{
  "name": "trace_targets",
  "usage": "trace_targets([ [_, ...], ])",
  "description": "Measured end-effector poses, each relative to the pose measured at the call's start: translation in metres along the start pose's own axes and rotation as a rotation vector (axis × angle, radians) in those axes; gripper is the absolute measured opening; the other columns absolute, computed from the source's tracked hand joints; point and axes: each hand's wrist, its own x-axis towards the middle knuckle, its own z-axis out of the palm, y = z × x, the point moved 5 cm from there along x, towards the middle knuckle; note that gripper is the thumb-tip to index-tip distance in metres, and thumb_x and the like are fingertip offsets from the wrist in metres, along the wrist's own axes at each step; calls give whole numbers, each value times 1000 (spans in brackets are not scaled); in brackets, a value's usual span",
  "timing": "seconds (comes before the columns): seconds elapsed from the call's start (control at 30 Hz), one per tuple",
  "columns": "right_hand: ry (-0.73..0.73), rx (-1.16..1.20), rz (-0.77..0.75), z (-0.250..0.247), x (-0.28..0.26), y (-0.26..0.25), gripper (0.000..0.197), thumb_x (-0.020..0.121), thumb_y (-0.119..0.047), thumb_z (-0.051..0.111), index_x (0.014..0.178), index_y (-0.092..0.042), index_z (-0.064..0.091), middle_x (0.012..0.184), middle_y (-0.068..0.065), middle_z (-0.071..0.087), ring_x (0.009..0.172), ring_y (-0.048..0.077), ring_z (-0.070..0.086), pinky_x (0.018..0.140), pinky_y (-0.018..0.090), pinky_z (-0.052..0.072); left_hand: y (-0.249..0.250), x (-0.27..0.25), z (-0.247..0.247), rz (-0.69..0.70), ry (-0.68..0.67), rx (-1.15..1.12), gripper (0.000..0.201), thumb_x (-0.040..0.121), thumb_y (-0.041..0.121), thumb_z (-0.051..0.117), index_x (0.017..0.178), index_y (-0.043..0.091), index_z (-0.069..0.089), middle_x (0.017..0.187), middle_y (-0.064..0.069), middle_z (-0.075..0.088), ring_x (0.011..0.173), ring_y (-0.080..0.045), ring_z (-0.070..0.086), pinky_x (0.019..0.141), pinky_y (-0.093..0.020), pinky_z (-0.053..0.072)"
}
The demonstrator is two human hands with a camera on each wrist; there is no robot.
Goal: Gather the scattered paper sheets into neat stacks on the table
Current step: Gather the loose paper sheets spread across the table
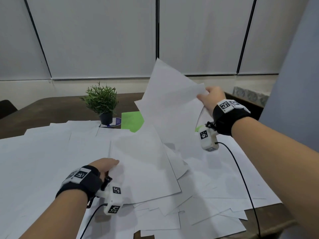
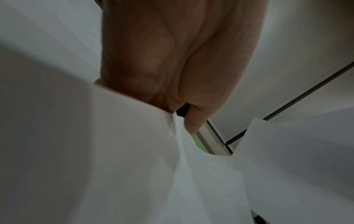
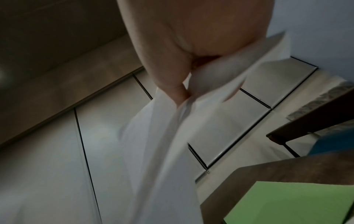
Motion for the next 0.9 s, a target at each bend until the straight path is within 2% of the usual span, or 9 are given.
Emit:
trace_targets([
  [0.1,83,22,-3,-13,5,-7,28,82,-23,65,106,-9,70,100,12,72,94,29,67,88,35,53,-3,2,-1,17,13,-105,43,100,38,44,121,1,45,80,-11,52,61,-22,45,55,-27,34],
  [0.27,109,48,34,-11,1,1,22,84,-22,64,98,-7,69,100,16,70,96,33,65,83,35,50,-1,3,1,49,7,-270,65,96,59,30,106,2,58,67,-16,65,54,-26,60,54,-25,44],
  [0.4,85,63,77,-6,-4,9,28,88,-21,62,108,-1,66,108,18,68,105,35,62,87,35,48,-3,5,3,18,-23,-298,81,82,81,26,121,18,58,100,-18,68,83,-34,63,67,-33,44],
  [0.5,76,35,75,-16,1,-3,36,87,-23,64,119,-5,64,117,16,66,111,33,60,92,33,46,-5,5,1,-11,-57,-289,91,67,91,32,119,22,62,104,-17,69,79,-30,58,67,-32,41],
  [0.63,46,71,13,-40,11,-39,21,84,-18,66,101,-8,71,102,14,71,94,28,67,87,37,52,-3,-6,3,33,-114,-283,89,61,94,38,115,29,66,108,-14,71,100,-34,64,79,-36,41],
  [0.73,-6,63,-4,-50,23,-59,24,82,-18,71,104,-7,70,99,10,69,85,21,62,80,30,51,6,-17,6,73,-112,-294,78,77,83,34,119,25,63,107,-13,71,90,-30,66,69,-29,48],
  [0.8,-68,60,43,-48,29,-59,39,79,-22,74,114,-6,66,102,8,67,80,17,60,76,26,55,6,-21,6,85,-136,-267,76,79,82,32,120,26,63,109,-10,71,98,-32,67,83,-36,51],
  [0.87,-174,164,113,-35,26,-49,48,82,-19,71,127,-6,58,91,3,60,63,9,63,55,17,53,2,-18,5,70,-158,-235,92,65,93,30,118,28,66,110,-12,70,108,-38,63,98,-41,43],
  [0.9,-217,202,151,-27,23,-40,49,85,-16,68,130,-6,54,86,1,56,54,4,62,46,13,48,0,-16,4,53,-180,-246,100,58,97,29,117,27,68,110,-14,70,109,-40,61,98,-41,42],
])
